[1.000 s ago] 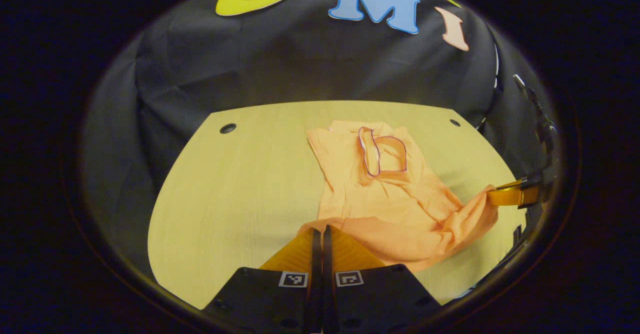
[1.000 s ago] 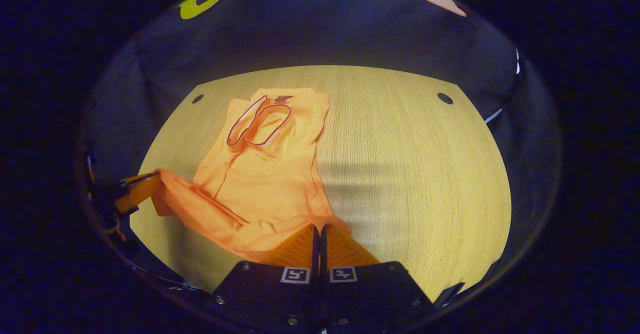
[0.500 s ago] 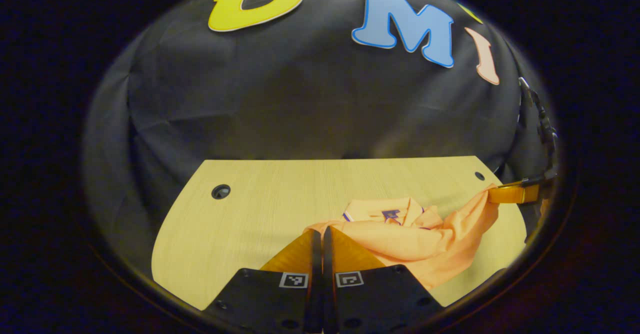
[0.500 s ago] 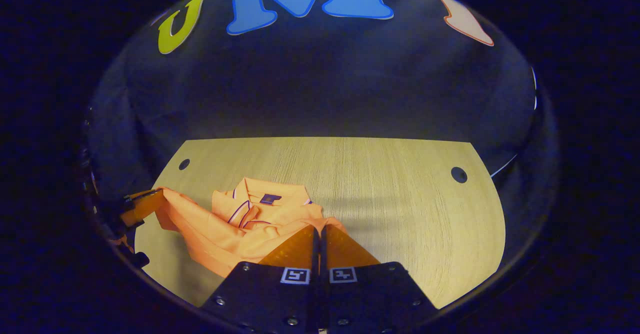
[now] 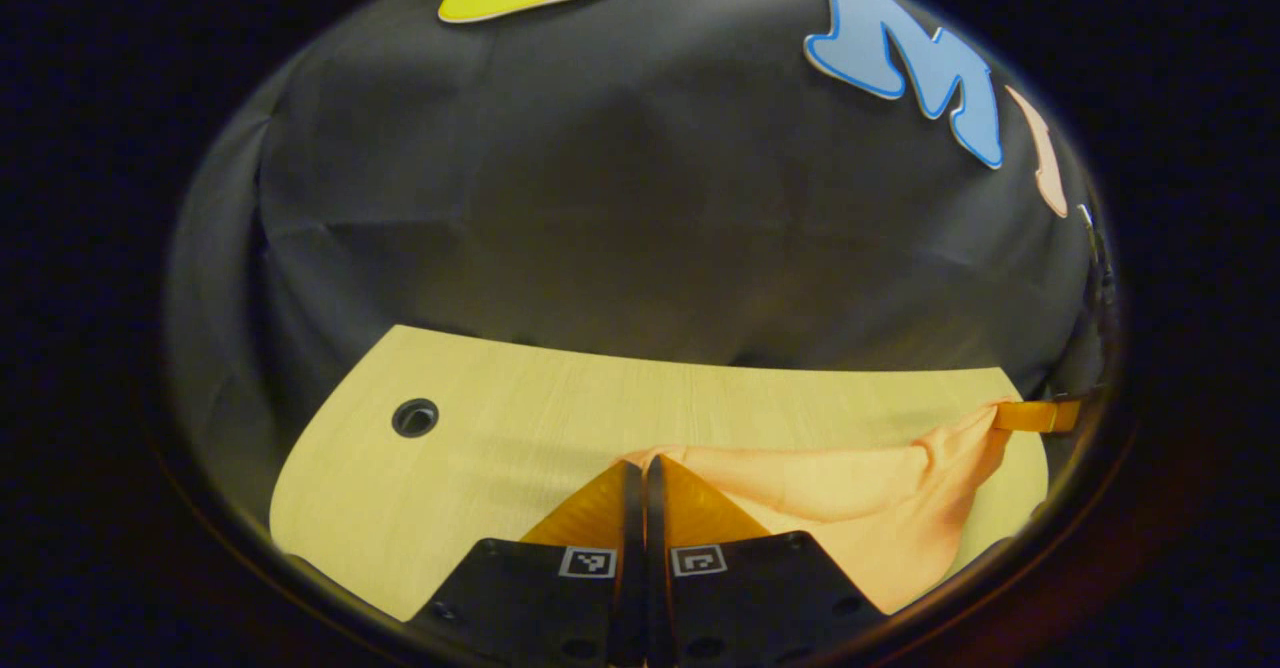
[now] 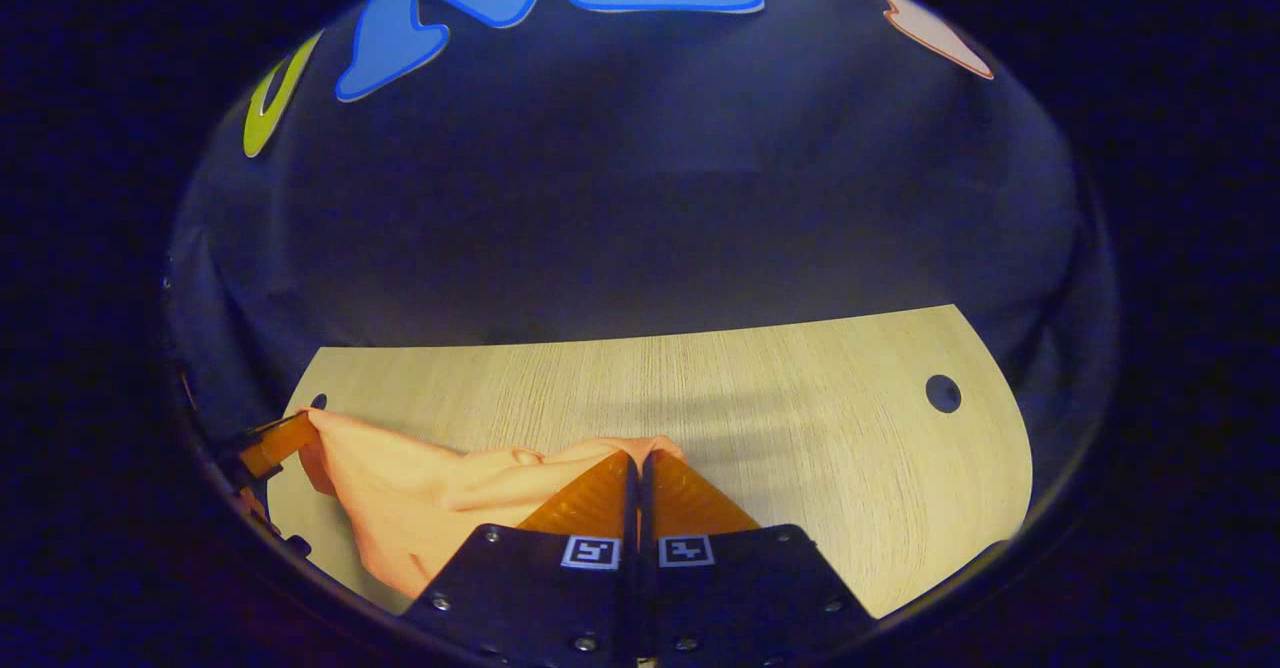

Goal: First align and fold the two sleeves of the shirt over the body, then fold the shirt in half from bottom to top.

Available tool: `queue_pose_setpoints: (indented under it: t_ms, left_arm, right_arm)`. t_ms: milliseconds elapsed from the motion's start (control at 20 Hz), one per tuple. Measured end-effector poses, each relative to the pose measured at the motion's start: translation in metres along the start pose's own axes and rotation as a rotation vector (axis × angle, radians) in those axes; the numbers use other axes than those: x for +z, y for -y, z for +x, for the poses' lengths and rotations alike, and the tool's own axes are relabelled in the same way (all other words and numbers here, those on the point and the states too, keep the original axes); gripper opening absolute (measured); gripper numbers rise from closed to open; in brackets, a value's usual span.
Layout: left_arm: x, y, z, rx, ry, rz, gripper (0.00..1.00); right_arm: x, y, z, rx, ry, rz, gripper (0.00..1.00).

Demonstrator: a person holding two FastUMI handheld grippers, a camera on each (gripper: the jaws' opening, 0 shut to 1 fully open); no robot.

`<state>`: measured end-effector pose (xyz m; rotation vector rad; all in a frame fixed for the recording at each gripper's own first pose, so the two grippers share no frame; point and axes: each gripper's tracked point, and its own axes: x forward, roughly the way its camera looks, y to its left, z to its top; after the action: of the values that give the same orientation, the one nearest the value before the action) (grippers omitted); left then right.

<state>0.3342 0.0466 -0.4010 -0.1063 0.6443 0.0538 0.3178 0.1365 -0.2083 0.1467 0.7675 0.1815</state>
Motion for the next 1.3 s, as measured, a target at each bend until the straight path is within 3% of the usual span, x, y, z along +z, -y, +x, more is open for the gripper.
queue_pose_setpoints:
  t_ms: [200,350,400,450,500,550,700,900,1150,1300]
  left_arm:
    - [-0.031,0.000,0.033,0.013,-0.065,0.020,0.06]
    - [-0.041,0.002,0.038,-0.009,-0.082,-0.007,0.14]
    - [-0.041,0.004,0.036,-0.014,-0.083,-0.018,0.43]
    - [-0.037,0.004,0.031,-0.019,-0.079,-0.020,0.71]
    - [-0.033,0.003,0.028,-0.020,-0.072,-0.015,0.99]
    - [-0.029,0.005,0.025,-0.022,-0.063,-0.009,0.94]
    - [-0.003,0.018,-0.003,-0.042,-0.019,0.014,0.96]
    - [0.047,0.037,-0.078,-0.081,0.092,0.039,0.96]
    - [0.111,0.053,-0.209,-0.122,0.271,0.081,0.96]
    - [0.125,0.058,-0.291,-0.136,0.359,0.095,0.95]
  right_arm:
    - [-0.022,0.001,0.033,-0.016,-0.066,0.004,0.00]
    - [-0.035,-0.008,0.041,-0.001,-0.098,0.016,0.04]
    - [-0.036,-0.011,0.038,0.007,-0.097,0.020,0.18]
    - [-0.037,-0.013,0.037,0.019,-0.094,0.020,0.24]
    - [-0.035,-0.013,0.035,0.010,-0.088,0.009,0.44]
    - [-0.036,-0.012,0.033,0.005,-0.077,-0.010,0.47]
    - [-0.029,-0.018,0.026,0.019,-0.047,-0.032,0.47]
    - [-0.004,-0.026,-0.007,0.041,0.058,-0.051,0.47]
    - [0.027,-0.025,-0.099,0.051,0.257,-0.071,0.47]
    - [0.034,-0.034,-0.156,0.047,0.366,-0.088,0.47]
